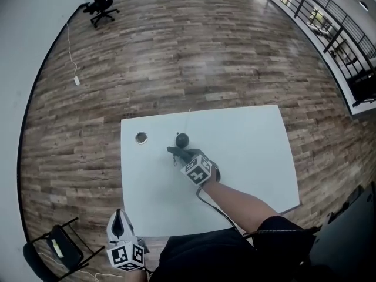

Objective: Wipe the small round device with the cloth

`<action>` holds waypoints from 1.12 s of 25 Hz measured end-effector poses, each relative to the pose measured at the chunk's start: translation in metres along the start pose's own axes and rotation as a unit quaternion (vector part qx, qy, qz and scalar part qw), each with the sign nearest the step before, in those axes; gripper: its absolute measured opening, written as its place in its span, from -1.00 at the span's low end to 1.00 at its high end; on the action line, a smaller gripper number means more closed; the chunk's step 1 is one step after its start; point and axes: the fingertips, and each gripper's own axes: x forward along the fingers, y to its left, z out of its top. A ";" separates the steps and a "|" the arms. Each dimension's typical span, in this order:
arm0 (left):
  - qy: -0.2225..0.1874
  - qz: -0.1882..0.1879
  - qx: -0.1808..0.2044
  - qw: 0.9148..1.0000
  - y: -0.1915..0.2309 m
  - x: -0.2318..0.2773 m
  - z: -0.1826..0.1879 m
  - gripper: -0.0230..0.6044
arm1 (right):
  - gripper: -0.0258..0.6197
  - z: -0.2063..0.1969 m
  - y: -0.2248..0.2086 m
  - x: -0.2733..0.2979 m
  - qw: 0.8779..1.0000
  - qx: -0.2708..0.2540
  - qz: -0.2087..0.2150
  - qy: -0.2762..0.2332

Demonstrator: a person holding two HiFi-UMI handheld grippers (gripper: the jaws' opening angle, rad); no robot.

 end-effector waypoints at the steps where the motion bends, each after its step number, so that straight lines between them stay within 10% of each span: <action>1: 0.004 0.001 0.004 1.000 0.000 -0.002 -0.001 -0.90 | -0.59 -0.012 0.002 0.005 1.000 0.004 0.001 0.011; 28: -0.005 -0.089 0.035 0.995 -0.031 0.067 0.022 -0.90 | -0.59 0.038 -0.087 -0.050 0.990 0.054 -0.096 -0.084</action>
